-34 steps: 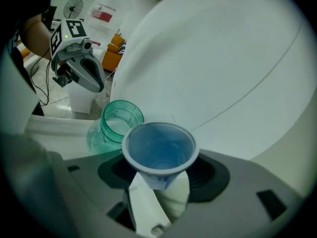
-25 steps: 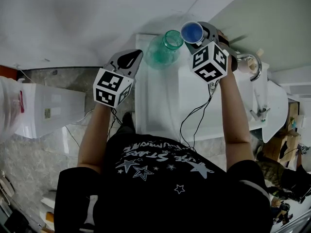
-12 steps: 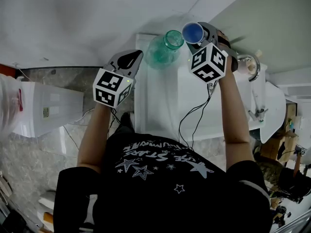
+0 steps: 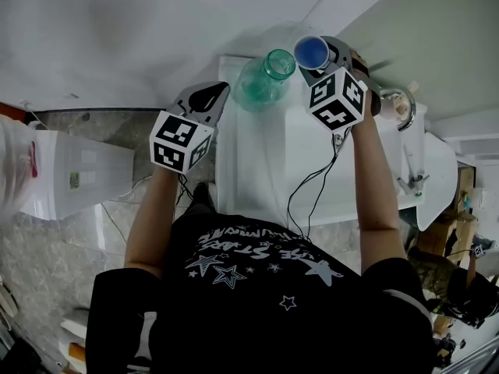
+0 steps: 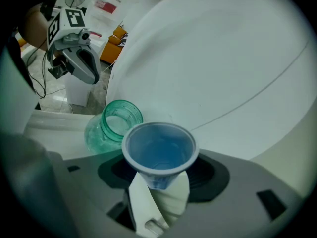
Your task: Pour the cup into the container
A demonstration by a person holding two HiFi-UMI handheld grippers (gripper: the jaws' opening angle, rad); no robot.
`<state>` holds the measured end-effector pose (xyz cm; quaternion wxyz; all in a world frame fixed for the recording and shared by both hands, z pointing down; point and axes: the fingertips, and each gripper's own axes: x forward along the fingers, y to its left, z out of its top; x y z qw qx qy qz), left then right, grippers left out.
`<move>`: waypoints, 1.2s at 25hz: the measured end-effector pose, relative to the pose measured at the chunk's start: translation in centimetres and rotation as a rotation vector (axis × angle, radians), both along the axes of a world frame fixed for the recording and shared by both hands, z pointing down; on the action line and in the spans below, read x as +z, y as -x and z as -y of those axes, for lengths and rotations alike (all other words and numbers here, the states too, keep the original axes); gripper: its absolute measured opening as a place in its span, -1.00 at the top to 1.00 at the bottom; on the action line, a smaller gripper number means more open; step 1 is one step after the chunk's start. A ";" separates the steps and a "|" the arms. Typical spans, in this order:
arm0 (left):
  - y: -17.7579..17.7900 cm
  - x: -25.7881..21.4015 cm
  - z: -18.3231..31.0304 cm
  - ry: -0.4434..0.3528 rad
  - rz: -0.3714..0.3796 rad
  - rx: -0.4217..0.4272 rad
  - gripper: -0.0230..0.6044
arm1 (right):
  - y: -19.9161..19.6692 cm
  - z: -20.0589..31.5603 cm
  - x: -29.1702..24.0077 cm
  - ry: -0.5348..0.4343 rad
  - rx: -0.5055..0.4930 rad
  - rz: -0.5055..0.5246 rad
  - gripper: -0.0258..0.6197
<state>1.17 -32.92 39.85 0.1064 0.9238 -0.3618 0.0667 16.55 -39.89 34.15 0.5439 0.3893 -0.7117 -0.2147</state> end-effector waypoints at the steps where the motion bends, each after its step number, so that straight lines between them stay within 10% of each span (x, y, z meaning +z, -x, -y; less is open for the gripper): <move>1: 0.1 -0.1 -0.1 -0.001 -0.001 0.000 0.89 | 0.0 -0.1 -0.1 0.003 0.005 0.013 0.04; 30: 0.0 -0.5 -7.1 0.002 0.041 0.028 0.89 | 1.0 -9.3 0.1 0.115 0.079 0.699 0.04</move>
